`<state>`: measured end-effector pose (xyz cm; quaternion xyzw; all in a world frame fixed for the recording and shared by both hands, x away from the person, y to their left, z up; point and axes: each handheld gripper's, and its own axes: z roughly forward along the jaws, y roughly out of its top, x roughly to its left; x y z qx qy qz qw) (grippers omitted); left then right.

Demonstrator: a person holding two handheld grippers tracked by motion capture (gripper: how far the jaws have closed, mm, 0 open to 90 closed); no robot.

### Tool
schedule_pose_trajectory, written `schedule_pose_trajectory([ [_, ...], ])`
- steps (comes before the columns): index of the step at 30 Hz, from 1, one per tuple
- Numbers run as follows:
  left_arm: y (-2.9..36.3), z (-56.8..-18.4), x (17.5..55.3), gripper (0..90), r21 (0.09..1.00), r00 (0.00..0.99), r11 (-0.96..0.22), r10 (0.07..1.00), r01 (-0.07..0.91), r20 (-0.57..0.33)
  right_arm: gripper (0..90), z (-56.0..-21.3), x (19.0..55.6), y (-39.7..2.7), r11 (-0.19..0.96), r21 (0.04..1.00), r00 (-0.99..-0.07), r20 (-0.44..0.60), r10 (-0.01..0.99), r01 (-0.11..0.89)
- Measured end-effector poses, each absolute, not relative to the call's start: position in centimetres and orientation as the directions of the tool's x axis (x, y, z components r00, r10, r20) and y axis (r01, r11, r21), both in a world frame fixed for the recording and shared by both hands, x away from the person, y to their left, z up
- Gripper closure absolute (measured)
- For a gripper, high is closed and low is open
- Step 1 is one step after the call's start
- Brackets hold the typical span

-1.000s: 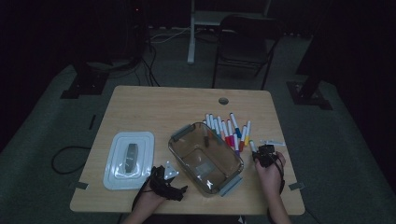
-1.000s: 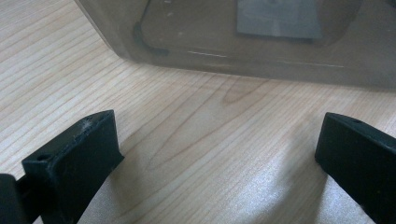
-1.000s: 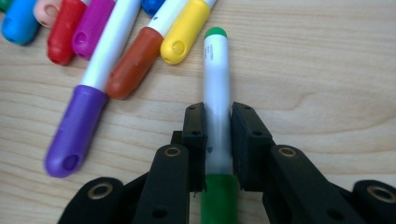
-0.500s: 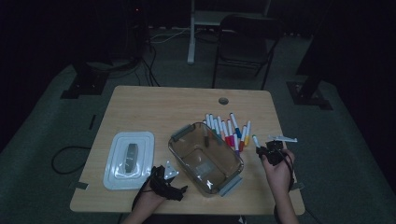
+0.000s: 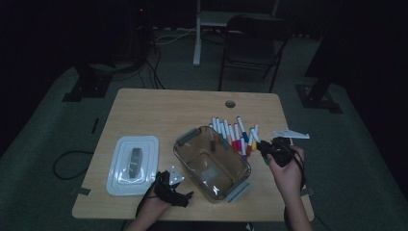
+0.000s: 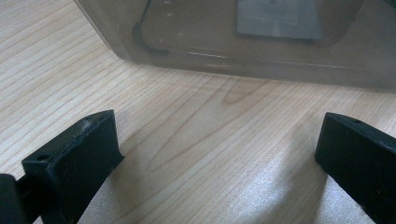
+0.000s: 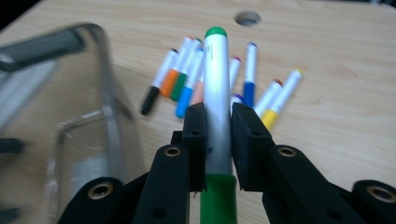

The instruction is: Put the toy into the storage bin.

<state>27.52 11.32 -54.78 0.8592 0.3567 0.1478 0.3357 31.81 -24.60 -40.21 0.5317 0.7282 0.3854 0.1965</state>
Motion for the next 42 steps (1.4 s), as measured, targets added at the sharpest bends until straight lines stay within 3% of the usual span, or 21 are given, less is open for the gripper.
schedule_pose_trajectory([
  [12,11.3,-54.8,27.5,0.4,0.682,0.702,-0.520,0.712,0.514,0.014,76.7,-37.6,31.3,-19.0,0.226,0.778,-0.509,0.136,0.850,0.586],
  [29,11.3,-54.8,27.5,0.4,0.681,0.703,-0.523,0.711,0.513,0.017,76.7,-40.0,32.5,-11.6,0.392,0.674,-0.670,0.209,0.713,0.627],
  [42,11.3,-54.8,27.5,0.4,0.680,0.702,-0.522,0.712,0.515,0.014,76.6,-42.2,34.1,-9.1,0.453,0.575,-0.678,0.264,0.686,0.681],
])
